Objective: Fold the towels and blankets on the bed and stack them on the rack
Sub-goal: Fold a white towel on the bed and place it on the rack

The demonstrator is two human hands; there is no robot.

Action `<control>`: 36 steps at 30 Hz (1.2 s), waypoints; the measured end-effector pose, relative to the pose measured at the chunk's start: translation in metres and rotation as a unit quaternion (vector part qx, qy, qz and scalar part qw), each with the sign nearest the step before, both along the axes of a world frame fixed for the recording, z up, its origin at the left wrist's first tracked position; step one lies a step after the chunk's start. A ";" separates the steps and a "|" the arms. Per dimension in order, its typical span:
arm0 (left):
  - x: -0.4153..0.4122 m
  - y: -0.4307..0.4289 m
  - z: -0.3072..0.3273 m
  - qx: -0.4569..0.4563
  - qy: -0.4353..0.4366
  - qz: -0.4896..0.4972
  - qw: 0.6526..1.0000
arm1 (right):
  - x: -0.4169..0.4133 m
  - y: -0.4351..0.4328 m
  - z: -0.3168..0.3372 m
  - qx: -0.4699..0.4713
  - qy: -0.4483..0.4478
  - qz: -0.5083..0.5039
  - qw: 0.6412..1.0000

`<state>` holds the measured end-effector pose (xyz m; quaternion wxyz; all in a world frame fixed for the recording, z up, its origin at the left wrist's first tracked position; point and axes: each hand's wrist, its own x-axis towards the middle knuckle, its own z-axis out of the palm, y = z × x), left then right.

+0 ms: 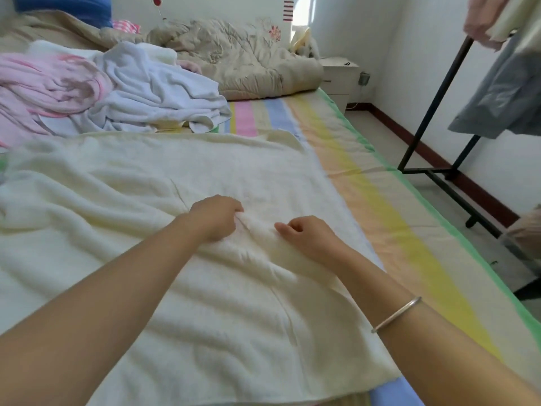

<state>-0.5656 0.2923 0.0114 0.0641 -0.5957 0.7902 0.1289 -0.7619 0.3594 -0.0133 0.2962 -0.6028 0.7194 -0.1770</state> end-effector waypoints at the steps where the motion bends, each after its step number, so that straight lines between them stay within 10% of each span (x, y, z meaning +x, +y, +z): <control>1: -0.001 -0.007 0.004 0.013 0.014 0.013 1.000 | 0.002 -0.002 0.002 0.028 -0.015 -0.012 0.999; 13: -0.024 -0.015 0.007 -0.081 -0.241 -0.170 0.952 | 0.009 -0.005 0.013 0.207 -0.059 0.035 0.976; 23: -0.007 -0.034 0.021 0.100 0.070 -0.064 0.990 | 0.005 0.016 0.007 0.001 -0.361 -0.016 0.932; 27: -0.014 -0.035 0.043 0.196 0.062 -0.075 0.976 | -0.005 0.020 0.002 -0.133 -0.323 -0.072 0.934; 32: -0.042 -0.044 0.039 0.120 -0.091 -0.129 0.980 | -0.022 0.014 -0.005 -0.172 -0.269 -0.106 0.942; 36: -0.055 -0.065 0.044 0.013 -0.004 -0.072 0.997 | -0.038 0.005 -0.019 -0.177 -0.254 -0.152 0.939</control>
